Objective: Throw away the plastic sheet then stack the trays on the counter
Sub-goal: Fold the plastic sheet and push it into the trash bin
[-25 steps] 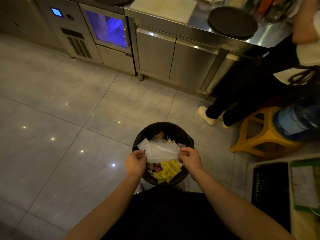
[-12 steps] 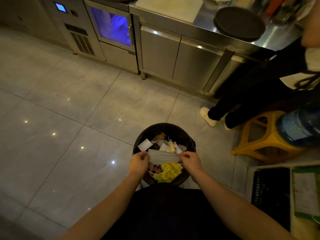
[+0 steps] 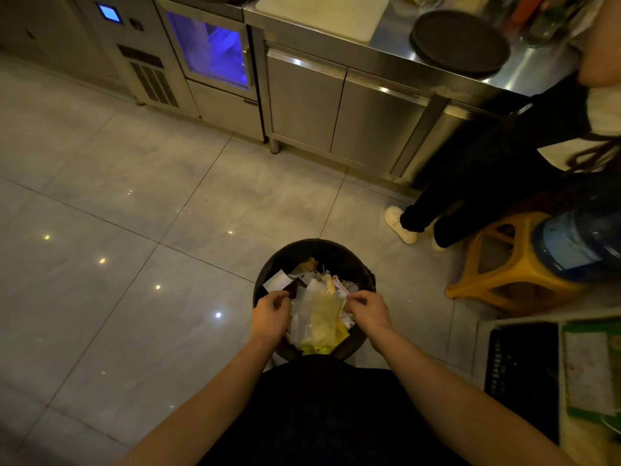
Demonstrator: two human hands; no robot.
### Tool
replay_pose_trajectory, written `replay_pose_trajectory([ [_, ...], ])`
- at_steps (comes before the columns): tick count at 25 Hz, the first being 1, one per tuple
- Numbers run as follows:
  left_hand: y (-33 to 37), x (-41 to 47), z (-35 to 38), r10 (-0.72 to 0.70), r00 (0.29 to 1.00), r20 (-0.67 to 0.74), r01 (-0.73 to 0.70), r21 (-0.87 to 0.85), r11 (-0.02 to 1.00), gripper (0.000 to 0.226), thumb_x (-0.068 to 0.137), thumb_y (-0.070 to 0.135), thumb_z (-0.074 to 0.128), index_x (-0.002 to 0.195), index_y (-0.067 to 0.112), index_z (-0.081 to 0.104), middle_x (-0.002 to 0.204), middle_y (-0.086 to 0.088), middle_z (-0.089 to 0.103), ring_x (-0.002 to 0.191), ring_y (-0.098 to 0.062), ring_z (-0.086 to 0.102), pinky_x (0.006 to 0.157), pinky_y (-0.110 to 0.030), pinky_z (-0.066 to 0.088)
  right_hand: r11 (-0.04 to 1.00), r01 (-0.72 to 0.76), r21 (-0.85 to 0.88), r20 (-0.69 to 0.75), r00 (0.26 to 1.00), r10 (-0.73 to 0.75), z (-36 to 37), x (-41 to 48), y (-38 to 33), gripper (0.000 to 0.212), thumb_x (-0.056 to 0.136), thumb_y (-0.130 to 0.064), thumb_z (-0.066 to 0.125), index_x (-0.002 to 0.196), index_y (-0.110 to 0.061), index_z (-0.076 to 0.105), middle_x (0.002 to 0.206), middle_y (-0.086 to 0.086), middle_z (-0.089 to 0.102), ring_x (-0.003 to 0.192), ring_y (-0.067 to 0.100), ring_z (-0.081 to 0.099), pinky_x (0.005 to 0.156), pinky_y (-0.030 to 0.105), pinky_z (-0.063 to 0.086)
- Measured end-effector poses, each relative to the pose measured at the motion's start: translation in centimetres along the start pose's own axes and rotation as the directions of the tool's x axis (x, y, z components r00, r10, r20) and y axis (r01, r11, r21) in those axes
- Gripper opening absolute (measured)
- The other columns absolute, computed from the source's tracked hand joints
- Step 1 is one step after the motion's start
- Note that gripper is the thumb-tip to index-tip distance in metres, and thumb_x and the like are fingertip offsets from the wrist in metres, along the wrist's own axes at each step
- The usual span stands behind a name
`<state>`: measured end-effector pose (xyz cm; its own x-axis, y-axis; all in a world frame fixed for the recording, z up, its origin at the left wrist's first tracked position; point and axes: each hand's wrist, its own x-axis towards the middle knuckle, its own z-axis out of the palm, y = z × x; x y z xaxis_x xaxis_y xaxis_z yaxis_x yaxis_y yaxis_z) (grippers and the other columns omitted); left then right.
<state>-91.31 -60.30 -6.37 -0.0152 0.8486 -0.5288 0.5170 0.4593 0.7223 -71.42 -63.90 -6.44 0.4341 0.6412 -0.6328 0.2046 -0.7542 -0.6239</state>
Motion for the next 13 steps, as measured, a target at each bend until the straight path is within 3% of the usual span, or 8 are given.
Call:
replay_pose_trajectory([
  [4,0.3,0.1,0.1,0.031,1.000,-0.006,-0.031,-0.025,0.999,0.026,0.096,0.023,0.051,0.114,0.015,0.067,0.102,0.000,0.068,0.090,-0.013,0.060,0.076,-0.023,0.045,1.000,0.019,-0.015,-0.003,1.000,-0.019,-0.5,-0.2,-0.2,0.023,0.090,-0.018,0.059,0.110,-0.011,0.069,0.110,0.013,0.071,0.100,0.029,0.065,0.093,0.045,0.052],
  [7,0.8,0.2,0.0,0.062,0.998,-0.022,-0.064,-0.055,0.996,0.017,0.096,0.027,0.050,0.094,0.030,0.066,0.085,0.009,0.066,0.086,-0.014,0.063,0.067,-0.022,0.046,1.000,0.021,-0.002,-0.011,1.000,-0.021,-0.8,-0.4,-0.8,0.022,0.090,-0.018,0.058,0.110,-0.013,0.067,0.108,0.012,0.070,0.090,0.026,0.066,0.082,0.036,0.053],
  [9,1.5,0.5,-0.2,0.107,0.994,-0.038,-0.109,-0.055,0.992,0.018,0.097,0.029,0.049,0.086,0.034,0.062,0.084,0.009,0.066,0.080,-0.008,0.062,0.062,-0.018,0.047,0.998,0.062,0.017,-0.022,0.998,-0.061,-1.2,-0.5,-1.5,0.023,0.091,-0.018,0.058,0.112,-0.013,0.066,0.107,0.011,0.071,0.092,0.024,0.066,0.083,0.034,0.052],
  [11,2.4,0.8,-0.7,0.158,0.986,-0.051,-0.160,-0.036,0.986,0.018,0.097,0.033,0.048,0.100,0.026,0.065,0.088,0.009,0.066,0.076,-0.003,0.061,0.058,-0.009,0.046,0.992,0.123,0.041,-0.033,0.992,-0.121,-1.7,-0.4,-2.5,0.023,0.091,-0.017,0.059,0.113,-0.012,0.065,0.098,0.009,0.071,0.084,0.021,0.066,0.081,0.033,0.053],
  [13,3.6,0.9,-1.2,0.220,0.973,-0.062,-0.221,-0.005,0.975,0.026,0.097,0.033,0.048,0.112,0.019,0.064,0.095,0.004,0.067,0.082,-0.011,0.064,0.066,-0.014,0.050,0.981,0.191,0.039,-0.039,0.981,-0.190,-2.3,-0.3,-3.4,0.024,0.091,-0.017,0.059,0.114,-0.013,0.064,0.092,0.004,0.069,0.071,0.014,0.062,0.072,0.028,0.052],
])
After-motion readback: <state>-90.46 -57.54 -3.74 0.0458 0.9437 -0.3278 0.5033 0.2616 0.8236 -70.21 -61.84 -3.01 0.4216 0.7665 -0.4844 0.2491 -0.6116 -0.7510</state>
